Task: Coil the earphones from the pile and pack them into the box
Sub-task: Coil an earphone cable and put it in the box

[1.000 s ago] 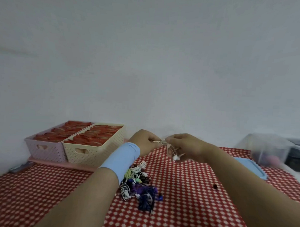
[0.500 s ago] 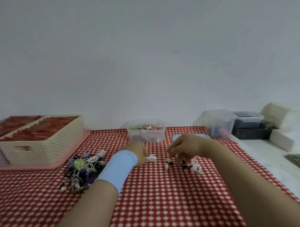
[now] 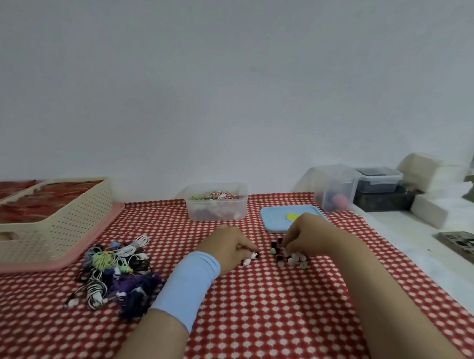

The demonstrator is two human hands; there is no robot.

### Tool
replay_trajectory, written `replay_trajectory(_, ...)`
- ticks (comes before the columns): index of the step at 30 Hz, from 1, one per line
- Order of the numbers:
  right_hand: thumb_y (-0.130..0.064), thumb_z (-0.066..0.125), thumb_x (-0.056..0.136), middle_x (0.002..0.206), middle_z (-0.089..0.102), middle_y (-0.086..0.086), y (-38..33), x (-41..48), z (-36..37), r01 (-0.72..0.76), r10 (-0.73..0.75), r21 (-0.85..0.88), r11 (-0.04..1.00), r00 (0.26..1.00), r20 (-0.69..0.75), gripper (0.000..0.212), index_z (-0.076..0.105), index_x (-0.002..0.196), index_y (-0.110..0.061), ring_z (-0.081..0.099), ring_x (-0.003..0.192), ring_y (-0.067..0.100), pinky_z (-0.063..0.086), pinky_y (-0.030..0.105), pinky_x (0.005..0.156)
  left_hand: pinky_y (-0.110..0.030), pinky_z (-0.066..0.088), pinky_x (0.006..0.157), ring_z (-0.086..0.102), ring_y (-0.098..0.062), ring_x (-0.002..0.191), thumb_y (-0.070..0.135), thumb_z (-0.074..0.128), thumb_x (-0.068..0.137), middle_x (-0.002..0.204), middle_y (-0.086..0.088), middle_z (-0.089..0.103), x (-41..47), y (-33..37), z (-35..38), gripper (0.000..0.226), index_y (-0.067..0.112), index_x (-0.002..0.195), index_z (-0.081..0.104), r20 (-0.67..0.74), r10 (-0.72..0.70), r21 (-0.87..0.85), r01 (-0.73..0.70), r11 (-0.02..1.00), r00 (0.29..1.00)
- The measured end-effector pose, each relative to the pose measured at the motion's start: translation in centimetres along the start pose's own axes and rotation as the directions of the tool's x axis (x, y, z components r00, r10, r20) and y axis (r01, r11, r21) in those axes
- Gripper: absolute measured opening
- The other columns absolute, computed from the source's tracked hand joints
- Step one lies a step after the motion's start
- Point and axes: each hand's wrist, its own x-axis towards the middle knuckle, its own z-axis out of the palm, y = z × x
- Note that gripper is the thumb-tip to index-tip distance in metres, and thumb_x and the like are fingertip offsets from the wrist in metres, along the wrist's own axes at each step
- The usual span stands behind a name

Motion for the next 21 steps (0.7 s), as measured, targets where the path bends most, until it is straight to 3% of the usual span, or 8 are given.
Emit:
replay_trajectory(3, -0.029, 0.082, 0.080, 0.085, 0.076, -0.005, -0.1, 0.1, 0.0, -0.053, 0.052, -0.043, 0.998, 0.998, -0.018, 0.009, 0.083, 0.087, -0.025, 0.068, 0.085, 0.013, 0.057, 0.028, 0.078, -0.027, 0.043, 0.099, 0.055, -0.008, 0.106, 0.030, 0.066, 0.092, 0.115, 0.011, 0.066, -0.6, -0.4, -0.1, 0.020, 0.033, 0.110, 0.075, -0.014, 0.013, -0.071, -0.014, 0.997, 1.000)
replay_trajectory(6, -0.037, 0.076, 0.085, 0.090, 0.074, 0.002, -0.2, 0.4, 0.2, -0.136, 0.129, -0.117, 0.984, 0.990, -0.065, 0.024, 0.079, 0.095, -0.016, 0.068, 0.087, 0.018, 0.058, 0.033, 0.084, -0.020, 0.043, 0.091, 0.056, -0.001, 0.097, 0.029, 0.069, 0.090, 0.109, 0.015, 0.067, -1.1, -0.5, 0.0, 0.017, 0.032, 0.105, 0.076, -0.059, 0.005, -0.141, -0.013, 0.990, 0.998)
replay_trajectory(9, -0.031, 0.077, 0.086, 0.086, 0.075, 0.001, -0.3, 0.0, 0.2, -0.132, 0.129, -0.084, 0.988, 0.991, -0.040, 0.014, 0.081, 0.092, -0.019, 0.070, 0.083, 0.017, 0.060, 0.033, 0.083, -0.009, 0.039, 0.078, 0.056, 0.005, 0.091, 0.030, 0.067, 0.091, 0.102, 0.019, 0.067, -1.3, -0.6, 0.3, 0.015, 0.030, 0.104, 0.075, -0.113, -0.025, -0.226, -0.002, 0.974, 0.993)
replay_trajectory(12, -0.022, 0.078, 0.085, 0.082, 0.076, -0.003, -0.6, -0.6, 0.1, -0.086, 0.085, -0.031, 0.996, 0.995, -0.053, 0.005, 0.082, 0.085, -0.024, 0.070, 0.081, 0.014, 0.058, 0.026, 0.075, -0.011, 0.041, 0.081, 0.058, 0.004, 0.094, 0.029, 0.064, 0.093, 0.101, 0.018, 0.066, -1.4, -0.6, 0.6, 0.014, 0.029, 0.106, 0.071, -0.170, -0.071, -0.336, 0.010, 0.942, 0.983)
replay_trajectory(14, -0.017, 0.075, 0.087, 0.088, 0.076, -0.006, -1.2, -0.8, 0.2, -0.028, 0.035, 0.054, 0.998, 0.990, -0.133, 0.010, 0.081, 0.089, -0.025, 0.069, 0.084, 0.011, 0.054, 0.022, 0.073, -0.016, 0.045, 0.087, 0.062, 0.003, 0.095, 0.026, 0.063, 0.095, 0.096, 0.018, 0.068, -1.5, -0.5, 0.4, 0.013, 0.027, 0.106, 0.068, -0.206, -0.113, -0.477, 0.001, 0.879, 0.972)
replay_trajectory(16, -0.018, 0.073, 0.089, 0.092, 0.075, -0.008, -2.1, -0.9, 0.6, 0.064, -0.018, 0.229, 0.971, 0.980, -0.200, 0.012, 0.078, 0.097, -0.027, 0.067, 0.077, 0.007, 0.051, 0.018, 0.066, -0.014, 0.048, 0.081, 0.066, 0.005, 0.086, 0.021, 0.061, 0.096, 0.086, 0.016, 0.073, -1.7, -0.3, 0.3, 0.012, 0.030, 0.103, 0.065, -0.220, -0.130, -0.586, -0.025, 0.810, 0.967)
replay_trajectory(18, -0.018, 0.073, 0.091, 0.078, 0.073, -0.008, -3.2, -1.3, 1.0, 0.139, -0.043, 0.452, 0.881, 0.976, -0.216, 0.011, 0.076, 0.098, -0.025, 0.061, 0.057, 0.007, 0.045, 0.016, 0.052, -0.013, 0.047, 0.069, 0.065, 0.008, 0.075, 0.019, 0.059, 0.097, 0.083, 0.011, 0.075, -1.8, -0.3, 0.1, 0.016, 0.034, 0.102, 0.064, -0.234, -0.124, -0.632, -0.054, 0.773, 0.964)
replay_trajectory(21, -0.016, 0.069, 0.094, 0.058, 0.065, -0.008, -4.1, -1.5, 1.8, 0.150, -0.062, 0.664, 0.733, 0.986, -0.155, 0.008, 0.077, 0.095, -0.014, 0.048, 0.047, 0.010, 0.037, 0.021, 0.045, -0.010, 0.047, 0.068, 0.062, 0.013, 0.067, 0.017, 0.060, 0.096, 0.087, 0.011, 0.074, -1.8, -0.5, -0.1, 0.017, 0.031, 0.102, 0.066, -0.244, -0.124, -0.680, -0.079, 0.729, 0.962)
